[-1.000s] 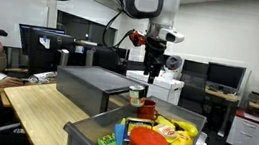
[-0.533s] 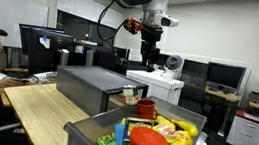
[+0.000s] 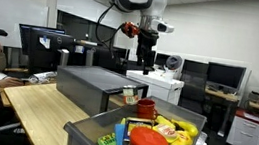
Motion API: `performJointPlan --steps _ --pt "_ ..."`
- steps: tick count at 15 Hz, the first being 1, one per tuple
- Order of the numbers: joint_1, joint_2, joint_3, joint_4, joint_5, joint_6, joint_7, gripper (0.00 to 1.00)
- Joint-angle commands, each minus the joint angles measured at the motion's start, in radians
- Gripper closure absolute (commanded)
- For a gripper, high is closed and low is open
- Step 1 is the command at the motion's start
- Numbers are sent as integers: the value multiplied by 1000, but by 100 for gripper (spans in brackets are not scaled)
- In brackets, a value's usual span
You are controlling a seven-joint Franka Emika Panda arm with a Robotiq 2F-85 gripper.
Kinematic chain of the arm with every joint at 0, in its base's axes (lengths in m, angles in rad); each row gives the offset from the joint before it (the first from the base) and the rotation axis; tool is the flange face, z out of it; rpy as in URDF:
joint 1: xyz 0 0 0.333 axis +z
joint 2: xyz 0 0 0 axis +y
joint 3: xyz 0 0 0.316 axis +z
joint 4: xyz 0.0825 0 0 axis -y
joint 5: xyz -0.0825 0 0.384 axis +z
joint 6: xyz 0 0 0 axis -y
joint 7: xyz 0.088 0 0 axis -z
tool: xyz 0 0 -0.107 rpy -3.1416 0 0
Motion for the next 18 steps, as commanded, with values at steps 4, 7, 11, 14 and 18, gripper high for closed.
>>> performJointPlan --steps 4,7,11,14,18 --pt "-7 74 11 60 26 -86 -31 0" --pt "-10 117 16 102 24 -124 -28 0" --pt "-15 182 21 176 16 -172 -23 0" --pt "-18 224 27 224 13 -211 -19 0" --pt "-24 269 40 262 21 -245 -24 0"
